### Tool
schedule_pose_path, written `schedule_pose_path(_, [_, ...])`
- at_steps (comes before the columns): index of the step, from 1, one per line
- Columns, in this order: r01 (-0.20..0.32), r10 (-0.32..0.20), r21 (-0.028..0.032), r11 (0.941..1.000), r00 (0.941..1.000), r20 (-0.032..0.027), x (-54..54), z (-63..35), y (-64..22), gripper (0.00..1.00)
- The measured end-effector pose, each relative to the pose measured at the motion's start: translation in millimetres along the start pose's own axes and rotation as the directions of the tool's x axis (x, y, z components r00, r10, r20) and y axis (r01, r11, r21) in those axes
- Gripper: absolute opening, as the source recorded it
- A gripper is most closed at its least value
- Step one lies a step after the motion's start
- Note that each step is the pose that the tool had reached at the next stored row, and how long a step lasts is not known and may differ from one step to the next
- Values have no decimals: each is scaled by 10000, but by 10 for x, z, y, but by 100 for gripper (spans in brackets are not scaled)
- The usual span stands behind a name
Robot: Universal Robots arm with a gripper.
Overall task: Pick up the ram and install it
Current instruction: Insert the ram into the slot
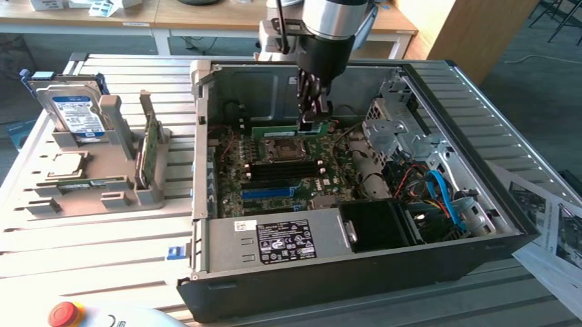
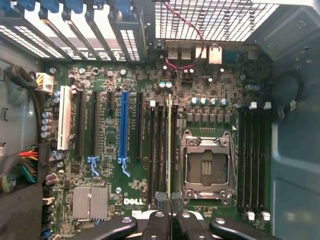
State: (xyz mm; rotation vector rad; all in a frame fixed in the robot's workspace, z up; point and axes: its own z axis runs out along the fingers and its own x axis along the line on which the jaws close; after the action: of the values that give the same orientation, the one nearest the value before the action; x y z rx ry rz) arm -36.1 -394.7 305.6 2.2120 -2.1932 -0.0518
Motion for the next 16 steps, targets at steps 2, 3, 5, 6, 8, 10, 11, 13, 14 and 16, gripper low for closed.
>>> schedule_pose_path(2, [0,0,1,10000,10000,1,0,34,4,12])
schedule_pose_path(3, [1,-1,0,10000,10000,1,0,50,6,12])
schedule_pose_path(5, [0,0,0,10000,10000,0,0,82,9,12])
schedule_pose_path(6, [0,0,0,10000,10000,-1,1,98,11,12])
schedule_pose_path(8, [0,0,0,10000,10000,0,1,132,14,12])
schedule_pose_path(10, [-1,1,1,10000,10000,1,1,164,17,12])
schedule_pose_path(11, [-1,1,0,10000,10000,0,1,180,18,12])
schedule_pose_path(13, [-2,2,1,10000,10000,1,1,211,22,12])
schedule_pose_path(14, [-1,1,0,10000,10000,0,1,225,23,12])
schedule_pose_path(16, [-1,1,1,10000,10000,0,1,249,26,12])
